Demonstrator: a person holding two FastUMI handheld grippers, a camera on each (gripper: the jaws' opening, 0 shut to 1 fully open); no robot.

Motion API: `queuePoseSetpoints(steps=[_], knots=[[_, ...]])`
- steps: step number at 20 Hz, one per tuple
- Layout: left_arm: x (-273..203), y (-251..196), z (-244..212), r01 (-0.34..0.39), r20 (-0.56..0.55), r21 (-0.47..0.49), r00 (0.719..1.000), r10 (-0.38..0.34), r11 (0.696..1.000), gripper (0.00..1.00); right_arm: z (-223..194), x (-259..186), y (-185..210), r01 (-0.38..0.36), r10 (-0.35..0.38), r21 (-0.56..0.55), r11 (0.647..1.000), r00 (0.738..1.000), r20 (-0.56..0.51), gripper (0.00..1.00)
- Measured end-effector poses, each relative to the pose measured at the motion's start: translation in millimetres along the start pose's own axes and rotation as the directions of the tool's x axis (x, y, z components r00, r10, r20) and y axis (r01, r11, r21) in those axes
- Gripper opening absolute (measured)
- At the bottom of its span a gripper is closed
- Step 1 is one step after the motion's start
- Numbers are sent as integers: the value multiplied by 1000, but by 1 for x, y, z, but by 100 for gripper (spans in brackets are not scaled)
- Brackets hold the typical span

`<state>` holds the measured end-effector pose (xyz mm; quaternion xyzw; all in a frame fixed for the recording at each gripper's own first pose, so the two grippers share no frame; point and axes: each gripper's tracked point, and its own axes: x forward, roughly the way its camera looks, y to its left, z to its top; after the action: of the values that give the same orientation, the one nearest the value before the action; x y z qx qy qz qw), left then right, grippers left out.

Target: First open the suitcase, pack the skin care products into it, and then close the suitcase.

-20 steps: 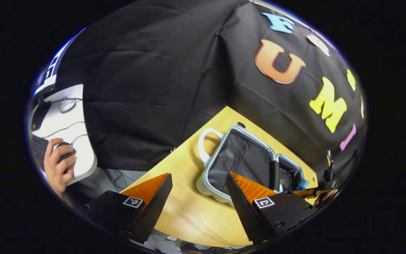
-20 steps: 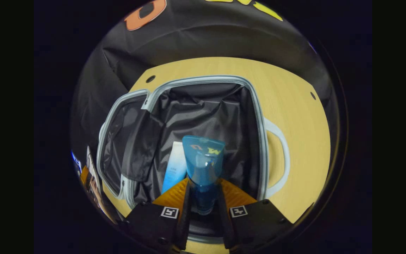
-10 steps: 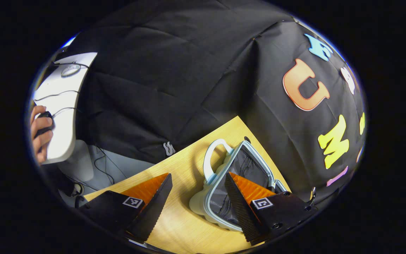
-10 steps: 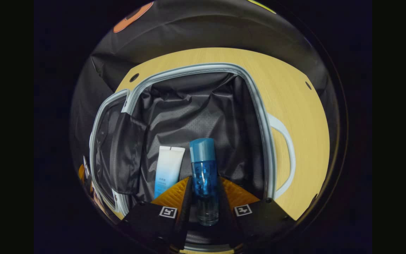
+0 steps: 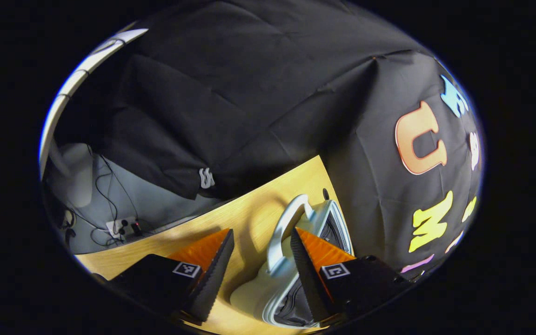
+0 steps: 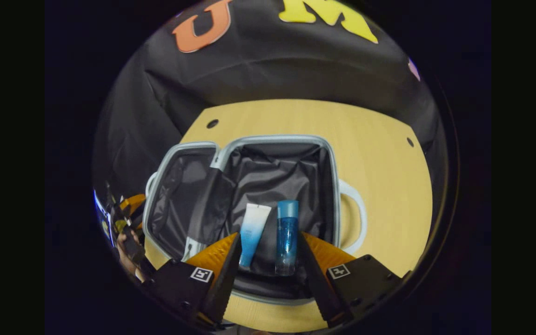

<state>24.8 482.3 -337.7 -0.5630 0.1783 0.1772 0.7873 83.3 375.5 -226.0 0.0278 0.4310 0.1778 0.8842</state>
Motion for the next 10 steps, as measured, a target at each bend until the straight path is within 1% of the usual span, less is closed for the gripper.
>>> queuePoseSetpoints(steps=[1, 2, 3, 4, 5, 6, 7, 8, 9, 10], knots=[[5, -4, -2, 32, -15, -24, 999, -33, 999, 75, 5, -14, 1, -9, 10, -22, 1000, 1000, 27, 71], [7, -10, -6, 65, -28, -47, 997, -67, 997, 81, 7, -28, 2, -17, 19, -38, 999, 999, 49, 71], [9, -14, -11, 86, -45, -63, 995, -89, 994, 79, 10, -40, 1, -19, 22, -46, 999, 997, 68, 71], [11, -15, -15, 96, -55, -69, 993, -100, 993, 65, 10, -52, -2, -21, 25, -47, 999, 996, 82, 71], [18, -13, -17, 108, -61, -77, 992, -113, 991, 64, 12, -63, -5, -19, 23, -44, 999, 995, 97, 71], [21, -13, -17, 110, -64, -89, 991, -116, 990, 57, 13, -75, -13, -8, 13, -37, 999, 993, 116, 68], [24, -20, -17, 135, -63, -124, 988, -144, 983, 41, 17, -87, -20, 7, -3, -23, 1000, 989, 145, 71], [25, -23, -18, 137, -55, -155, 988, -147, 978, 26, 20, -99, -25, 8, -5, -12, 1000, 985, 173, 71], [27, -23, -16, 147, -52, -175, 986, -158, 974, 11, 23, -112, -28, -1, 2, -5, 1000, 980, 200, 68], [27, -23, -16, 160, -51, -185, 984, -172, 970, 18, 23, -124, -34, 1, 0, -7, 1000, 975, 223, 68]])
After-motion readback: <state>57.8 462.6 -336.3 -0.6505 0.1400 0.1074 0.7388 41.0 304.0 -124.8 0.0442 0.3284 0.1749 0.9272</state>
